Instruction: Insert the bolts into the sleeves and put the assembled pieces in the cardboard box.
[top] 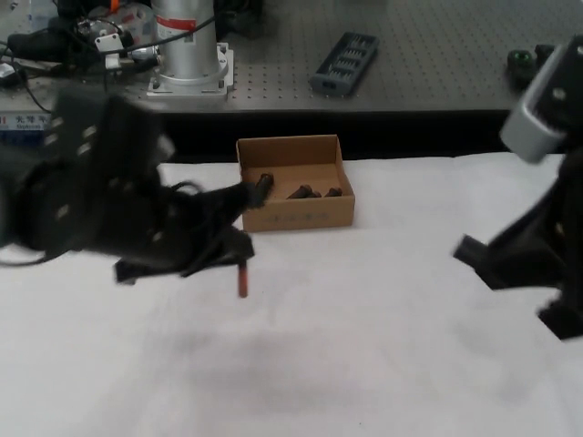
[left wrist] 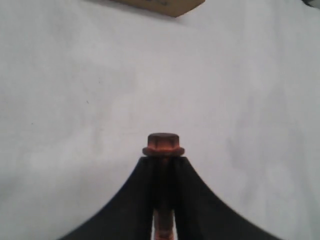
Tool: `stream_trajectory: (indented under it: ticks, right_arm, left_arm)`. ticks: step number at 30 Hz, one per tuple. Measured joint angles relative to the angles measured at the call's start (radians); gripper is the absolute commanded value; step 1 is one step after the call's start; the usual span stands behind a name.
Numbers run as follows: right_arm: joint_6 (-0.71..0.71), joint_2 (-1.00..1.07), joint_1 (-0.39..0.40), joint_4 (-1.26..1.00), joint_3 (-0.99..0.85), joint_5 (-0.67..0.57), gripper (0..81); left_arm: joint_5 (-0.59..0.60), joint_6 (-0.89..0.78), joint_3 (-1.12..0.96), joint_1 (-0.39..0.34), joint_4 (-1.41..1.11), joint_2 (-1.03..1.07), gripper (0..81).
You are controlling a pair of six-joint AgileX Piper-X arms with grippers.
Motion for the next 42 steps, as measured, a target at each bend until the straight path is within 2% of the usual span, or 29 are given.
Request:
stream_trajectory:
  ticks: [6, 9, 14, 17, 28, 36, 42]
  right_arm:
    - [0.131, 0.076, 0.000, -0.112, 0.002, -0.258, 2.2]
    - [0.192, 0.122, 0.000, -0.199, 0.001, -0.367, 2.2]
    - [0.316, 0.192, 0.000, -0.341, 0.001, -0.510, 2.2]
    - [0.363, 0.223, 0.000, -0.400, 0.001, -0.562, 2.2]
    - [0.389, 0.237, 0.107, -0.502, 0.001, -0.585, 2.2]
    - [0.392, 0.237, 0.108, -0.506, 0.001, -0.533, 2.2]
    - [0.447, 0.237, 0.108, -0.547, 0.001, -0.511, 2.2]
  left_arm:
    - [0.059, -0.108, 0.228, 0.056, -0.277, -0.202, 0.6]
    - [0.137, -0.197, 0.313, 0.091, -0.460, -0.267, 0.6]
    - [0.276, -0.285, 0.349, 0.136, -0.707, -0.287, 0.6]
    - [0.306, -0.302, 0.349, 0.144, -0.755, -0.287, 0.6]
    - [0.391, -0.289, 0.352, 0.145, -0.851, -0.289, 0.6]
    - [0.382, -0.289, 0.318, 0.145, -0.850, -0.289, 0.6]
    - [0.361, -0.289, 0.277, 0.145, -0.839, -0.289, 0.6]
